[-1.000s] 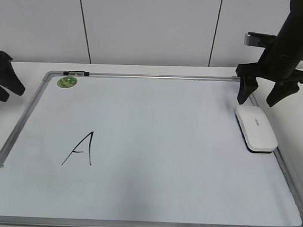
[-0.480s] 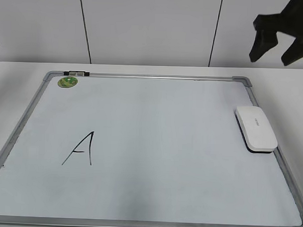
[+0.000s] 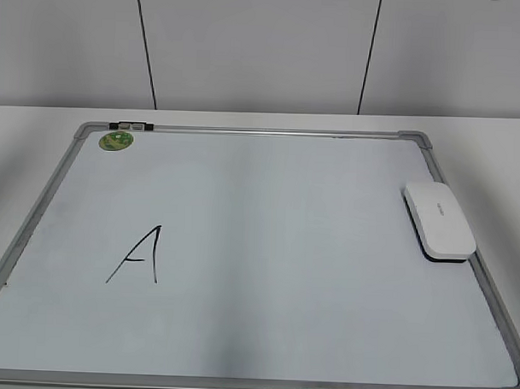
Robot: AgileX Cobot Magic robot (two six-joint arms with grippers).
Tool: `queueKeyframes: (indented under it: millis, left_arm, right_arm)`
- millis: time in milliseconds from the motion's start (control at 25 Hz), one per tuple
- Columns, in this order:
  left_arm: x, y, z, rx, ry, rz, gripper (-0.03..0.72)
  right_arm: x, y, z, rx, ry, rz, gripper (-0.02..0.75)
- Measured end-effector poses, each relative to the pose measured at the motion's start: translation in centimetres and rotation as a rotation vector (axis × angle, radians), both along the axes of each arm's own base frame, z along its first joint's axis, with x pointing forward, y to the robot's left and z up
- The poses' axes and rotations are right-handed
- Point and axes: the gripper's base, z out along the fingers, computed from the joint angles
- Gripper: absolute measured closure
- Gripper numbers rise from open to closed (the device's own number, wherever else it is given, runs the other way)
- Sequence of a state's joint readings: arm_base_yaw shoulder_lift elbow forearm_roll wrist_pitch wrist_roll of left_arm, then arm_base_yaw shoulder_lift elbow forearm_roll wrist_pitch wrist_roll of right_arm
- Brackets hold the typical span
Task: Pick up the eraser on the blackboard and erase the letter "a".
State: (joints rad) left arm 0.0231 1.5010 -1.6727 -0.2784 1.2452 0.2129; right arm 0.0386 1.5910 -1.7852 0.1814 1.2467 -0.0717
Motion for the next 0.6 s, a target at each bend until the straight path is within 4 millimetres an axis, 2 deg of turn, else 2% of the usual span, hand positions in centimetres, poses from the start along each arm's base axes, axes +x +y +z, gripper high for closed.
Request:
queueKeyframes:
  millis: [80, 320, 600]
  left_arm:
    - [-2.1, -0.3, 1.3, 0.002, -0.038, -0.007, 0.262]
    - [-7.9, -0.2, 3.3, 0.026, -0.124, 0.000, 0.263]
    - [-14.3, -0.1, 4.0, 0.037, -0.207, 0.020, 0.265]
  right_arm:
    - [-1.7, 0.0, 1.8, 0.002, -0.053, 0.001, 0.145]
    - [-6.8, -0.2, 6.0, 0.007, -0.190, 0.003, 0.145]
    - [-11.8, -0.2, 9.1, 0.039, -0.315, 0.015, 0.145]
